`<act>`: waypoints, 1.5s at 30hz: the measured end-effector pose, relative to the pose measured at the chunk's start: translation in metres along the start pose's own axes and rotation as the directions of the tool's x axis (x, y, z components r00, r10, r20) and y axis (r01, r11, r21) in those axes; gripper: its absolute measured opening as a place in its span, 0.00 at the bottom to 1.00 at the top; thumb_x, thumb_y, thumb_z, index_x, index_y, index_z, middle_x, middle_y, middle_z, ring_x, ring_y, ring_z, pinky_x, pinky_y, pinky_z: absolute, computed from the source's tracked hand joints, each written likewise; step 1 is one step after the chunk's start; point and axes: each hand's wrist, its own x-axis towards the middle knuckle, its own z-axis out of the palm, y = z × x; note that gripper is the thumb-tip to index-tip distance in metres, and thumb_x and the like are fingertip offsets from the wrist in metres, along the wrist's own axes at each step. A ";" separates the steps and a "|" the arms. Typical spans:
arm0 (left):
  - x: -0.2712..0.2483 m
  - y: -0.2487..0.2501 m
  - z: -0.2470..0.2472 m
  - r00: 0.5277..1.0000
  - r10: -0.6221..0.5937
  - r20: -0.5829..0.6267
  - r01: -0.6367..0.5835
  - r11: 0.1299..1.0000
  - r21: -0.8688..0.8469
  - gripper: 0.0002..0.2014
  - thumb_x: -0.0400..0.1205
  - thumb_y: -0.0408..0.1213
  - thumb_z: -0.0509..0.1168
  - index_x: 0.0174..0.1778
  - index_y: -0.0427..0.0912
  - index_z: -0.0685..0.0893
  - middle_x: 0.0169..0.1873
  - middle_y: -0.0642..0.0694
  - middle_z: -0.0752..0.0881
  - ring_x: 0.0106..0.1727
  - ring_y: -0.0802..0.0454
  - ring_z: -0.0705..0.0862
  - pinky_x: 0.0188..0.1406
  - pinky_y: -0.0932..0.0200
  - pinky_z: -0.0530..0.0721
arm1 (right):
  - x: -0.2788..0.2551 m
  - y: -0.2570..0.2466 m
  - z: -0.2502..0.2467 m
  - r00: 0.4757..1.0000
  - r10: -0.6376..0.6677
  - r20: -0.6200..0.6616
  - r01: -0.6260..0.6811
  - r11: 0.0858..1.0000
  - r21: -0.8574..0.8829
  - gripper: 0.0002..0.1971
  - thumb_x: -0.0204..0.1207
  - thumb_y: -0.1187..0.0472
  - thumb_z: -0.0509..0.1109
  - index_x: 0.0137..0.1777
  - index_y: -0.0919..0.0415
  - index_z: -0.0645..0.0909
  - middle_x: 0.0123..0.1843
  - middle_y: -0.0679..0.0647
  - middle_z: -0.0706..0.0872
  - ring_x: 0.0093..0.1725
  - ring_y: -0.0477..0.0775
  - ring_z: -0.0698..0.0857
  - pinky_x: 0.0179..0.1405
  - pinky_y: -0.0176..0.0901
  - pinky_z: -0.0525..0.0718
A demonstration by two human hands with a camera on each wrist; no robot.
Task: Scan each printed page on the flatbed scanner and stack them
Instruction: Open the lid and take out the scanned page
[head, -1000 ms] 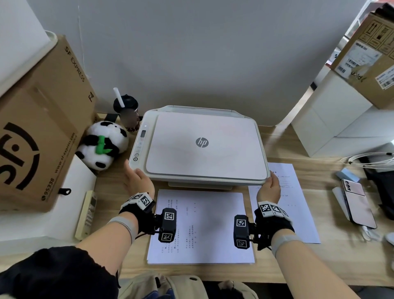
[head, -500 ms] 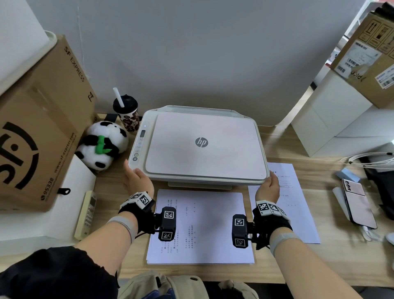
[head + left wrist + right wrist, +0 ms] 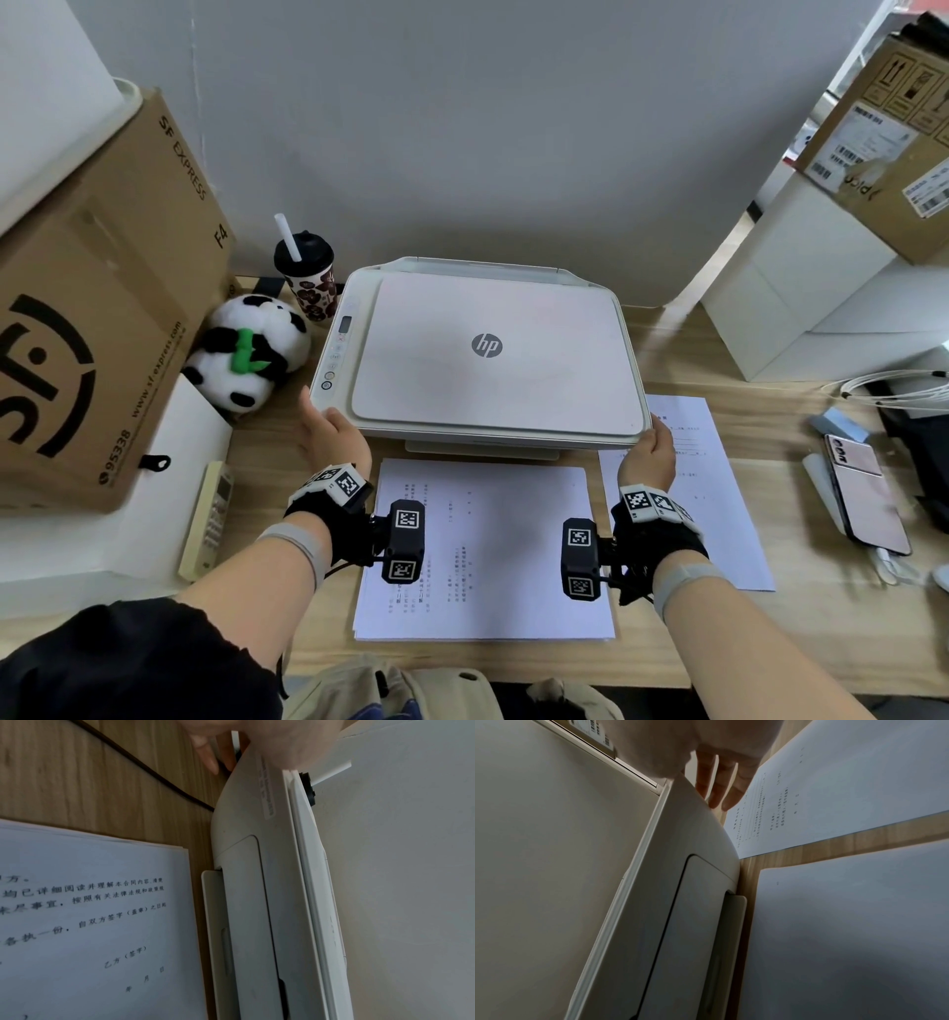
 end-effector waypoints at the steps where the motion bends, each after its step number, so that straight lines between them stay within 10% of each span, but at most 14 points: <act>1: 0.001 -0.001 0.000 1.000 -0.001 0.004 0.001 1.000 -0.001 0.24 0.87 0.33 0.48 0.81 0.44 0.60 0.74 0.37 0.72 0.71 0.35 0.71 0.68 0.46 0.69 | 0.000 0.000 0.000 1.000 0.001 0.001 -0.001 1.000 0.002 0.19 0.86 0.65 0.50 0.73 0.62 0.73 0.72 0.62 0.78 0.71 0.63 0.74 0.66 0.45 0.71; 45: 0.000 0.001 -0.002 1.000 0.009 0.003 -0.009 1.000 0.006 0.24 0.86 0.32 0.48 0.81 0.43 0.61 0.74 0.38 0.72 0.70 0.35 0.72 0.65 0.48 0.71 | 0.000 0.000 0.001 1.000 0.027 -0.009 -0.027 1.000 0.012 0.19 0.86 0.64 0.50 0.73 0.61 0.74 0.70 0.61 0.79 0.70 0.64 0.76 0.66 0.47 0.73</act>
